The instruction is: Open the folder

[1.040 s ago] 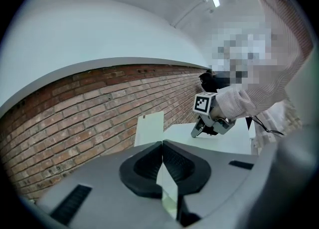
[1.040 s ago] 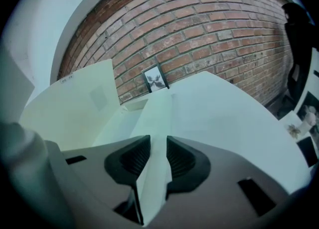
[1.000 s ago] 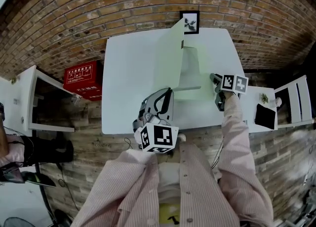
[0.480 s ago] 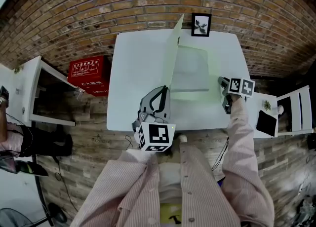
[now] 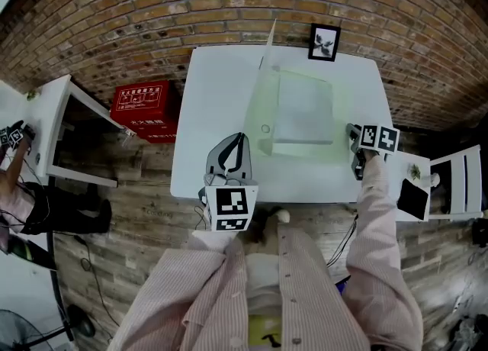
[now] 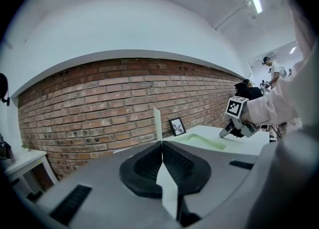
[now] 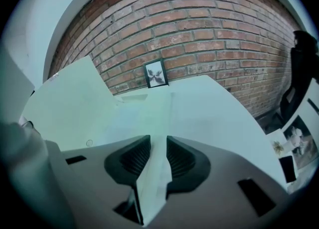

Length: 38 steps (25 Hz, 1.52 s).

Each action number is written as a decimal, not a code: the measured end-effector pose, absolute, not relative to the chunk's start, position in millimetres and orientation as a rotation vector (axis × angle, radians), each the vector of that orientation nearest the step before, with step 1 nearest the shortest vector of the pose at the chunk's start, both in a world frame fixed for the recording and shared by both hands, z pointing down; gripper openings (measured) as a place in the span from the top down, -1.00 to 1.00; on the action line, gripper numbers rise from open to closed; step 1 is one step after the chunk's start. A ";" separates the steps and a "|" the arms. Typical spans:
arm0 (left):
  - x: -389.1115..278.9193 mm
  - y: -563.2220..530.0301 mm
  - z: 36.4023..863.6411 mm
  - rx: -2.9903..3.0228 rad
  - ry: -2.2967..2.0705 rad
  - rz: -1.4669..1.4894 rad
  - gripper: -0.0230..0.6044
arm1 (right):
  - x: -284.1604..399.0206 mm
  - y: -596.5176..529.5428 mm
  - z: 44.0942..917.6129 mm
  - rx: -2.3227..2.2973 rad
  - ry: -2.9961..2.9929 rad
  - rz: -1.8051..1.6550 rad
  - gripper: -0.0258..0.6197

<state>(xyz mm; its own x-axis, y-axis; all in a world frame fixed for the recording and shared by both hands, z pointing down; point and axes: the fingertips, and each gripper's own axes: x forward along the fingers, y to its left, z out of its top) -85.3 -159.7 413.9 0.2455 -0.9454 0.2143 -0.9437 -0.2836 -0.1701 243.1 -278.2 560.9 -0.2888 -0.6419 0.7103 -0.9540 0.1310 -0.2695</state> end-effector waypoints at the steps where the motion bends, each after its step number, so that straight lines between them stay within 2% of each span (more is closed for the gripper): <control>1: -91.9 -160.2 415.6 -2.469 1.900 -0.431 0.94 | 242.8 -278.2 560.8 1.536 -1.988 0.982 0.59; 22: -162.7 -168.1 450.1 -2.372 2.246 -0.440 0.90 | 243.9 -277.8 561.5 1.514 -1.991 0.959 0.59; 38: -208.9 -173.8 491.9 -2.216 2.526 -0.570 0.82 | 243.6 -275.9 560.5 1.534 -2.009 1.015 0.59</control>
<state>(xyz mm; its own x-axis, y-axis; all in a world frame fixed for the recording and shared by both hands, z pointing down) -208.9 -173.8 491.9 -0.1343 -0.9027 0.4088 -0.9908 0.1145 -0.0727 243.6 -275.9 560.5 -0.3069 -0.6441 0.7007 -0.9462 0.1272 -0.2975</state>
